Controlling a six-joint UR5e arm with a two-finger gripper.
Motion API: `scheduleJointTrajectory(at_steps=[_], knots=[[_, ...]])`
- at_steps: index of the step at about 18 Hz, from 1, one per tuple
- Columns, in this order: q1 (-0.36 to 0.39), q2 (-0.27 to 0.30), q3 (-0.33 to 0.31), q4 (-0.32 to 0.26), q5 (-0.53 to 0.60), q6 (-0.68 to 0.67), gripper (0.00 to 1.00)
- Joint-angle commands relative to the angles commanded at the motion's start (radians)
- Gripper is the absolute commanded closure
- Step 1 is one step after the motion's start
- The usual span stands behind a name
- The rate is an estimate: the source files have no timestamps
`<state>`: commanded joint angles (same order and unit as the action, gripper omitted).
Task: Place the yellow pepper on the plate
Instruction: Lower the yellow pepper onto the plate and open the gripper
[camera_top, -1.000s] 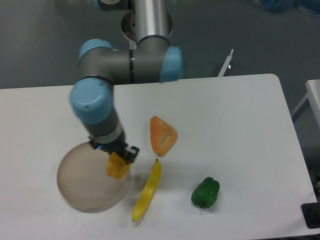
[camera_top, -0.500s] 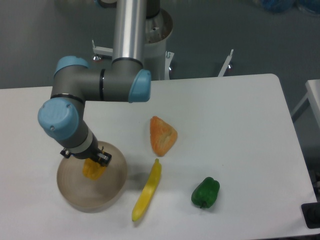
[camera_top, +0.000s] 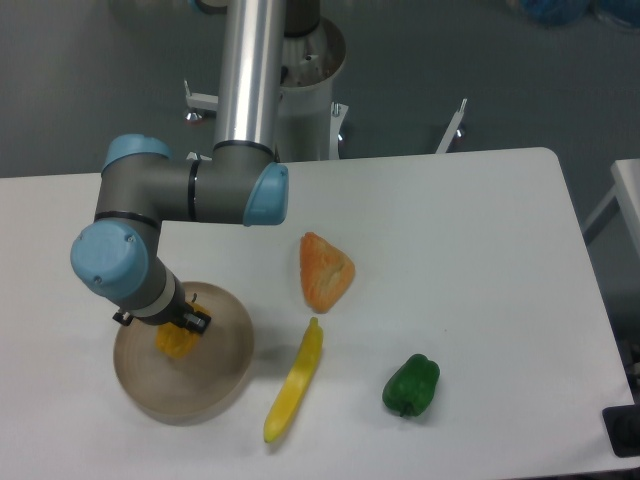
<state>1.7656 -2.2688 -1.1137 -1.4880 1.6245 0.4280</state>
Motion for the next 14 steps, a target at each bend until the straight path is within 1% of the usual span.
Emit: scheduleJointTrajectory(at_steps=[14], knots=[[0.000, -0.005, -0.006, 0.008, -0.003, 0.006, 0.51]])
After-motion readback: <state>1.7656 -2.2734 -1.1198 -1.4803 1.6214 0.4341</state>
